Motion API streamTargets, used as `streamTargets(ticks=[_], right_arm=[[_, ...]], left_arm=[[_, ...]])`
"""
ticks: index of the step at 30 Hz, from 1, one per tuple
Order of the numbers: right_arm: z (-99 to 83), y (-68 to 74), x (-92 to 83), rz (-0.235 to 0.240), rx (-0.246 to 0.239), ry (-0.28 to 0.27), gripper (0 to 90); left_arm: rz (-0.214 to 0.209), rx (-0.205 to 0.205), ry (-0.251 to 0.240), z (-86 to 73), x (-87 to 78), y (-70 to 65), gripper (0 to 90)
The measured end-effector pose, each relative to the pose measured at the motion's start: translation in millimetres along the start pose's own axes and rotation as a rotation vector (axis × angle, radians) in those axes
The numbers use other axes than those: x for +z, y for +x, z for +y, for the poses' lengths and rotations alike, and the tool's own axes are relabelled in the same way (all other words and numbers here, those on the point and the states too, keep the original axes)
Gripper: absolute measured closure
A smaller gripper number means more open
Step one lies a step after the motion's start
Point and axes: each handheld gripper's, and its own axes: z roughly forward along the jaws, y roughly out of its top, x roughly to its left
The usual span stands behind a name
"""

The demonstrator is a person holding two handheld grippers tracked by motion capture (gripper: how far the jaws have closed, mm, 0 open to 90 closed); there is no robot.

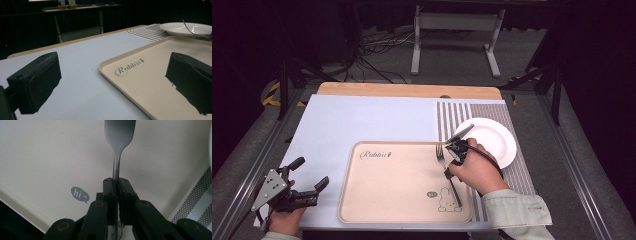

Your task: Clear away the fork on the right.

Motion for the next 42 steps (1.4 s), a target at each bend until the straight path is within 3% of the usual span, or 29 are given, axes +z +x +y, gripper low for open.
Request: streamTargets(ticks=[15,30,38,42], right_arm=[[-0.4,-8.5,15.6,-0.006,0.046,0.067,85.7],[-1.4,-12.5,25.9,0.005,0.075,0.088,84.0],[-1.1,-11.6,18.0,0.007,0.048,0.051,77.8],[-1.1,-8.7,11.0,0.003,0.0,-0.002,68.3]], left_arm=[[0.001,0.0,0.001,0.1,-0.1,-0.2,0.5],[0.0,0.001,0.003,0.1,0.0,-0.3,0.6],[-0.006,0.011,0.003,0.4,0.8,-0.8,0.5],[-0.005,0.007,0.008,0.3,0.3,-0.4,0.5]])
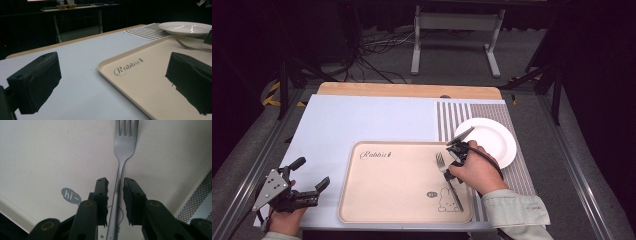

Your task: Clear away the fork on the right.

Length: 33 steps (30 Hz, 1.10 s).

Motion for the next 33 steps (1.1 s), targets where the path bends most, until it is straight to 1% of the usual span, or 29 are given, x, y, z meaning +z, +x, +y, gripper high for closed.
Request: streamTargets(ticks=[2,3,4,6,8,9,11,12,13,14,15,16,19,20,21,22,23,24,25,26,27,28,30,31,32,33], right_arm=[[-0.2,1.6,-2.3,0.007,-0.054,-0.054,58.3],[0.2,1.7,-2.9,0.002,-0.127,-0.097,50.2],[0.2,2.4,-3.6,-0.005,-0.169,-0.117,46.6],[-0.5,2.3,-5.2,-0.002,-0.277,-0.186,38.2],[-1.9,2.6,-5.6,-0.009,-0.342,-0.239,33.7],[-2.5,2.1,-5.8,-0.014,-0.397,-0.278,31.7],[-4.0,2.6,-5.5,-0.01,-0.445,-0.335,28.8],[-5.3,2.8,-5.7,-0.006,-0.464,-0.379,28.1],[-5.9,2.8,-5.6,-0.004,-0.465,-0.399,27.9],[-6.3,2.2,-5.8,0.005,-0.477,-0.419,28.0],[-6.7,1.7,-5.9,0.008,-0.495,-0.451,28.1],[-6.9,1.2,-5.6,0.01,-0.501,-0.474,28.5],[-7.6,-0.1,-4.1,0.018,-0.525,-0.514,35.0],[-7.9,-0.4,-2.4,0.019,-0.535,-0.529,38.8],[-8.0,-0.6,-1.5,0.019,-0.549,-0.541,43.7],[-8.3,-0.9,0.0,0.03,-0.559,-0.556,51.6],[-8.4,-1.3,0.5,0.042,-0.552,-0.555,56.5],[-8.4,-2.2,1.5,0.053,-0.556,-0.567,63.3],[-8.2,-3.0,2.3,0.053,-0.564,-0.57,69.0],[-8.2,-3.0,2.3,0.053,-0.564,-0.57,69.0],[-8.0,-3.7,3.2,0.049,-0.57,-0.566,74.0],[-7.6,-4.4,4.8,0.043,-0.588,-0.561,78.1],[-7.0,-4.9,7.8,0.046,-0.595,-0.542,85.4],[-6.8,-5.0,9.1,0.042,-0.601,-0.536,87.9],[-6.0,-5.0,12.9,0.033,-0.619,-0.515,90.0],[-5.5,-5.2,14.6,0.034,-0.624,-0.51,90.0]], left_arm=[[0.001,-0.003,-0.004,-0.1,0.1,-0.1,0.5],[-0.001,-0.001,-0.002,0.1,0.0,-0.2,0.5],[-0.003,-0.001,-0.003,0.3,0.1,-0.3,0.5],[-0.003,0.001,-0.007,0.5,0.3,-0.9,0.5],[-0.003,0.002,-0.005,0.4,0.4,-0.6,0.5],[-0.003,-0.002,-0.005,0.3,0.4,-0.8,0.5],[-0.001,0.0,-0.006,0.4,0.2,-0.7,0.5],[-0.002,-0.001,-0.005,0.5,0.1,-0.7,0.5],[-0.002,-0.002,-0.007,0.5,0.2,-1.1,0.5],[-0.001,0.0,-0.006,0.5,0.4,-1.2,0.5],[-0.001,0.001,-0.006,0.4,0.6,-1.2,0.5],[-0.001,-0.002,-0.005,0.3,0.7,-1.4,0.5],[-0.001,-0.002,-0.004,0.2,0.7,-1.3,0.5],[0.001,0.0,-0.006,0.3,0.7,-1.1,0.5],[-0.002,0.002,-0.005,0.4,0.6,-0.8,0.5],[-0.001,0.001,-0.005,0.4,0.5,-0.9,0.5],[-0.002,-0.002,-0.005,0.2,0.8,-1.3,0.5],[-0.002,-0.001,-0.005,0.2,0.9,-1.3,0.5],[-0.004,0.0,-0.005,0.2,1.0,-1.3,0.5],[-0.004,0.0,-0.005,0.2,1.0,-1.3,0.5],[-0.004,0.001,-0.004,0.3,0.9,-1.3,0.5],[-0.004,0.001,-0.004,0.2,0.9,-1.2,0.5],[-0.002,0.0,-0.005,0.2,1.0,-1.1,0.5],[-0.003,-0.001,-0.003,0.2,0.9,-1.0,0.5],[-0.004,0.001,-0.005,0.2,1.2,-1.0,0.5],[-0.004,0.002,-0.004,0.3,1.2,-1.3,0.5]])
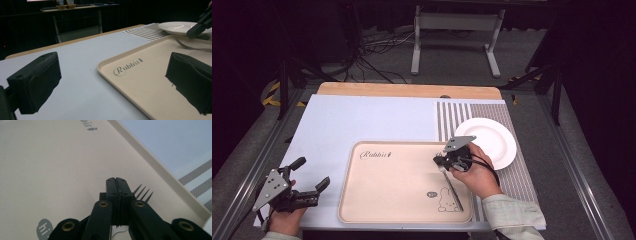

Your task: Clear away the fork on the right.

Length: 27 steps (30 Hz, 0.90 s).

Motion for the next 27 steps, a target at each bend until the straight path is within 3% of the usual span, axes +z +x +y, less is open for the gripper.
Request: streamTargets(ticks=[4,17,27], right_arm=[[-3.2,0.2,7.7,0.021,-0.003,0.022,90.0],[-10.5,-1.2,24.3,0.013,-0.007,0.104,90.0],[-11.0,-2.1,25.0,-0.004,-0.014,0.117,90.0]], left_arm=[[0.001,0.002,0.001,-0.1,0.1,0.0,0.5],[0.002,0.0,0.0,-0.1,-0.2,0.3,0.5],[0.003,0.002,0.001,0.2,-0.6,0.5,0.5]])
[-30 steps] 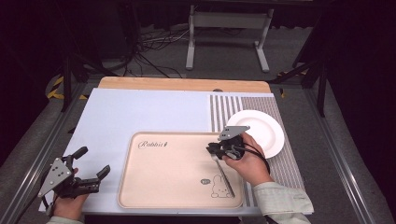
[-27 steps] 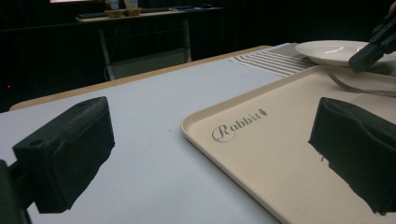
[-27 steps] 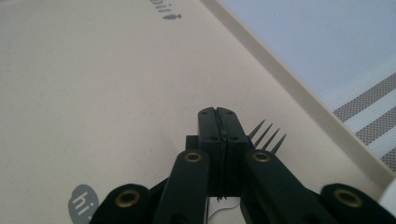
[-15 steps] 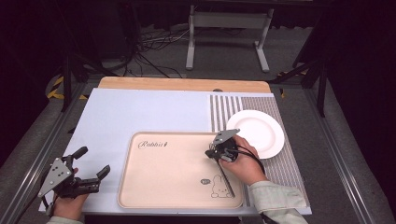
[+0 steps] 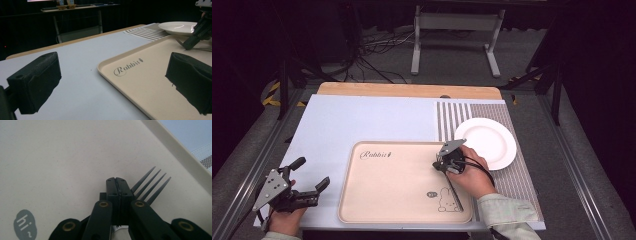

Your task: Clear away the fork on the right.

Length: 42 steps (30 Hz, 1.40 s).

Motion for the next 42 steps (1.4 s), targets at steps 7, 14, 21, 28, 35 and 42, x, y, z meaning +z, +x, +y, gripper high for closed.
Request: streamTargets(ticks=[7,14,21,28,35,42], right_arm=[[-3.1,-5.2,-3.2,-0.022,0.018,0.004,90.0],[-8.8,-12.0,-5.9,-0.04,0.042,-0.007,90.0],[-13.3,-18.7,-9.2,-0.053,0.064,-0.007,90.0],[-17.0,-24.3,-12.2,-0.071,0.08,-0.006,90.0],[-18.7,-26.2,-14.5,-0.075,0.088,-0.01,90.0],[-11.3,-25.2,-31.7,-0.076,0.091,-0.085,86.6]], left_arm=[[0.002,0.0,-0.001,-0.1,0.1,0.0,0.5],[0.0,-0.001,-0.001,-0.1,0.4,-0.4,0.5],[0.001,-0.001,0.002,-0.4,0.7,-0.4,0.5],[0.001,0.0,0.006,-0.5,0.6,-0.3,0.6],[0.0,-0.001,0.007,-0.8,1.1,-0.5,0.5],[0.0,-0.002,0.007,-1.0,1.1,0.1,0.5]])
